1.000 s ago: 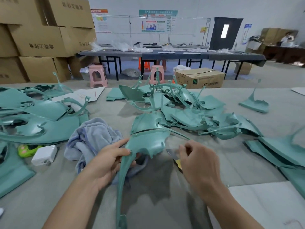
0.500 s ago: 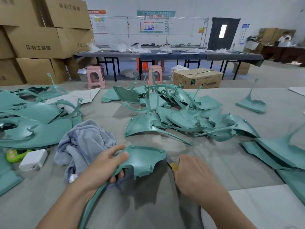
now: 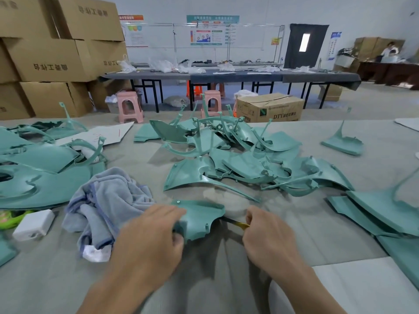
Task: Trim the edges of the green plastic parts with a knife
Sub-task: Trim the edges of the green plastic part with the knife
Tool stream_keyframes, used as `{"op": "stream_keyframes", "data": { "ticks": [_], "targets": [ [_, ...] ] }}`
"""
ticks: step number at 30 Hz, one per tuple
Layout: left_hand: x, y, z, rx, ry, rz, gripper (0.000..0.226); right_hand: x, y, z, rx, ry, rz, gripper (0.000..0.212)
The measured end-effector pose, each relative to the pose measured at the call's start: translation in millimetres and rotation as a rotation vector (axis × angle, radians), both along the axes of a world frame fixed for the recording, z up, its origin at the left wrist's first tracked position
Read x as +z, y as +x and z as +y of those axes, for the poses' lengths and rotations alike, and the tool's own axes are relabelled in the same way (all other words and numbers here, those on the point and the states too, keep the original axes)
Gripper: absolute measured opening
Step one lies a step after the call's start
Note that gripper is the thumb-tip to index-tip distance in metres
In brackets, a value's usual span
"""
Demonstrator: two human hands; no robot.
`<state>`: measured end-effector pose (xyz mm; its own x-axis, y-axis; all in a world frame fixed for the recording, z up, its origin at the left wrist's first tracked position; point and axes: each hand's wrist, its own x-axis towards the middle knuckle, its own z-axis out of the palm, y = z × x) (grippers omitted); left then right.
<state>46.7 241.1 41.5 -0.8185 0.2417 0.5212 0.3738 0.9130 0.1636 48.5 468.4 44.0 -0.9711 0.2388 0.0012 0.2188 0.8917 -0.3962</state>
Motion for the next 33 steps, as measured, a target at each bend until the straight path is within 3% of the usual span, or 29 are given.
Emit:
{"op": "stream_keyframes", "data": {
  "ticks": [4,10,17,22,26,30,33],
  "targets": [
    [-21,2,22,-0.018,-0.186,-0.256,0.081,-4,-3,-1,0.044,0.055,-0.013,0.012],
    [-26,-9,16,0.013,-0.002,-0.087,0.048,5,-7,20,0.039,0.03,-0.061,0.016],
    [-30,-21,11,0.036,0.08,-0.002,0.053,-4,2,5,0.06,-0.344,0.209,0.021],
    [-30,-29,12,0.061,0.074,0.035,0.047,-13,0,-16,0.166,-0.389,0.277,0.022],
    [-31,-27,13,0.084,0.092,0.015,0.044,-19,3,-26,0.293,-0.377,0.206,0.021],
    [-31,-28,12,0.088,0.099,0.026,0.05,-20,-11,-17,0.146,-0.246,0.253,0.024],
    [-33,-29,13,0.087,0.093,0.072,0.05,-20,-10,-12,0.159,-0.351,0.329,0.025]
  ]
}}
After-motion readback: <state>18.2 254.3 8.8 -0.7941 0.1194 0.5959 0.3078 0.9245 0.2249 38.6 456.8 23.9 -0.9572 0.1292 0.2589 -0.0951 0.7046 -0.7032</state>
